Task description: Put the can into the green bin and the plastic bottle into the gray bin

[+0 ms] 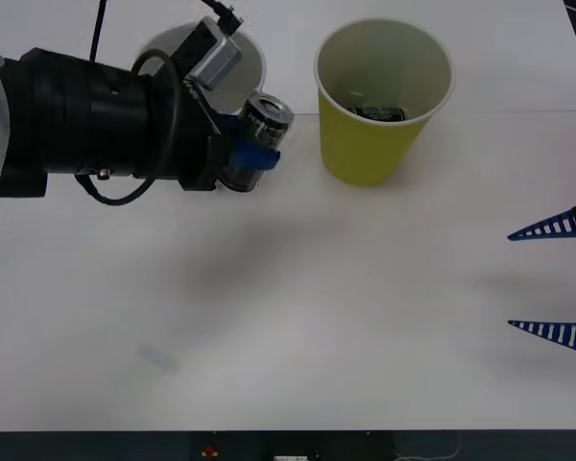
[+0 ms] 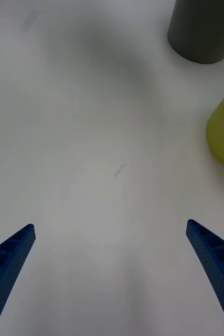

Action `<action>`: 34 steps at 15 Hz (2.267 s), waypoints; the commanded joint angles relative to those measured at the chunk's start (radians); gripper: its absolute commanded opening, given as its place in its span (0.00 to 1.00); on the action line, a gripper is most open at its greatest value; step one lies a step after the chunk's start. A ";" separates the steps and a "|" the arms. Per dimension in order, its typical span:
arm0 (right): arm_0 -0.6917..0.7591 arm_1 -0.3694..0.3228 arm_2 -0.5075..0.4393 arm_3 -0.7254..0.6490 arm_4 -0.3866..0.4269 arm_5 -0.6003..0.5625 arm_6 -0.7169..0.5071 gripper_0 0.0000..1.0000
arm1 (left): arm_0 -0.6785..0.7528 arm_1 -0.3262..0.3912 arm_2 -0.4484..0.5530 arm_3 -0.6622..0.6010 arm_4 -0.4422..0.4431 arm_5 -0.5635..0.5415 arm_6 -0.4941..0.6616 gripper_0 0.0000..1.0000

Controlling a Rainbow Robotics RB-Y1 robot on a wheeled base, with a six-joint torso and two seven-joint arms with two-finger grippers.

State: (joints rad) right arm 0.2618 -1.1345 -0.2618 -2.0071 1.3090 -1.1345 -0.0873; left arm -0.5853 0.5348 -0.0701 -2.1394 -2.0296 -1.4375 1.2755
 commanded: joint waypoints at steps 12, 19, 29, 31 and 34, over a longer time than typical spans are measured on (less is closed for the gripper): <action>0.000 0.000 0.000 0.000 0.000 0.000 0.000 1.00 | -0.562 -0.091 -0.343 0.562 -0.153 0.249 0.025 0.00; 0.000 0.000 0.000 0.000 0.000 0.000 0.000 1.00 | -0.720 -0.165 -0.508 0.848 -0.192 0.417 0.025 0.00; 0.000 0.000 0.000 0.000 0.000 0.000 0.000 1.00 | -0.732 -0.200 -0.554 0.940 -0.178 0.514 0.005 1.00; 0.000 0.000 0.000 0.000 0.000 0.000 0.000 1.00 | -0.726 -0.183 -0.553 0.926 -0.143 0.514 -0.022 1.00; 0.000 0.000 0.000 0.000 0.000 0.000 0.000 1.00 | -0.666 -0.119 -0.519 0.826 -0.047 0.519 -0.087 1.00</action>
State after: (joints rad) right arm 0.2618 -1.1345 -0.2618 -2.0071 1.3090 -1.1345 -0.0873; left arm -1.2678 0.3986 -0.6012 -1.2856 -2.0974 -0.9189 1.2104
